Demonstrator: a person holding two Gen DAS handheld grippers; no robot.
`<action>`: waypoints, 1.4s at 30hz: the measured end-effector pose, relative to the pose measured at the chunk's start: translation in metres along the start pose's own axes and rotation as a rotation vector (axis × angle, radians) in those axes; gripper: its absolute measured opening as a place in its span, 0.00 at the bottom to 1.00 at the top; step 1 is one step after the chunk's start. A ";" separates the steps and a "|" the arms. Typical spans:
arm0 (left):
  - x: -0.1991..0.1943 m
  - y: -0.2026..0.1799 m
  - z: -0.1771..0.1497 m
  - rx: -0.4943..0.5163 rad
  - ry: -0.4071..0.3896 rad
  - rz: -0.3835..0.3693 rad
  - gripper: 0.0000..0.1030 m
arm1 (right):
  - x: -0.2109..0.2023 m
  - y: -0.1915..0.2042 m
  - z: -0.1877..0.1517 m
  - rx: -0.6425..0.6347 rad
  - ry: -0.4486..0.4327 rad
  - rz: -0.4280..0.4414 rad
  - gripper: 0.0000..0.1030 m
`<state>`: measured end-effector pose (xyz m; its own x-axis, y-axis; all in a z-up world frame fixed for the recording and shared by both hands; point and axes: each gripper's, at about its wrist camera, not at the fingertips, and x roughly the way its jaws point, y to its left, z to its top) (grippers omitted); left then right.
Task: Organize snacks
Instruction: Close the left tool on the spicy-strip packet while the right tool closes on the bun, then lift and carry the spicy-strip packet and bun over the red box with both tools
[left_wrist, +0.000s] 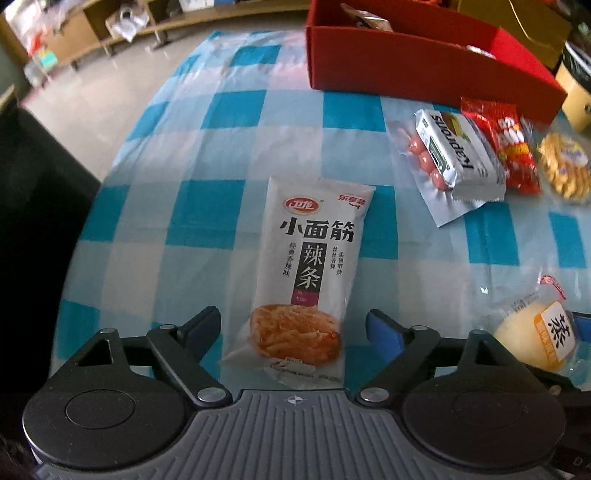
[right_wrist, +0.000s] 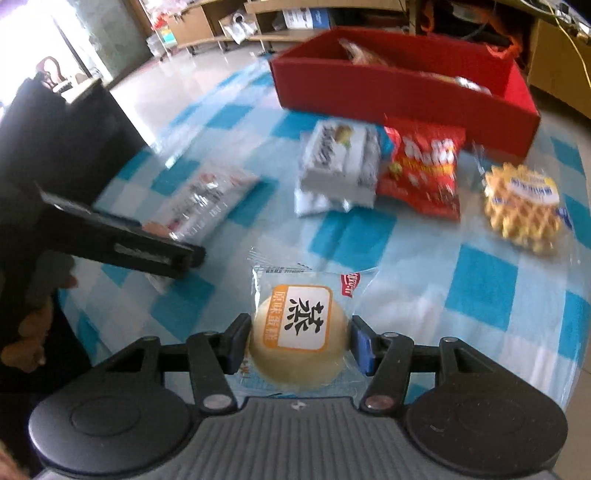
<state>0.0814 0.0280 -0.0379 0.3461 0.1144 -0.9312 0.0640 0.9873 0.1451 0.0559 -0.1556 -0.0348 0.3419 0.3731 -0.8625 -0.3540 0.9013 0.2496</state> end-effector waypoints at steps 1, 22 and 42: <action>0.000 -0.003 0.000 0.009 -0.001 0.015 0.89 | 0.004 -0.002 -0.003 -0.008 0.017 -0.006 0.53; -0.021 -0.011 0.002 0.060 -0.039 -0.107 0.52 | -0.022 0.002 -0.007 -0.003 -0.070 -0.077 0.52; -0.065 -0.031 0.030 0.075 -0.201 -0.154 0.52 | -0.050 -0.013 0.027 0.067 -0.211 -0.074 0.52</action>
<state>0.0846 -0.0131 0.0284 0.5055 -0.0677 -0.8602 0.1965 0.9798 0.0383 0.0669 -0.1796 0.0171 0.5419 0.3371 -0.7699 -0.2649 0.9379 0.2241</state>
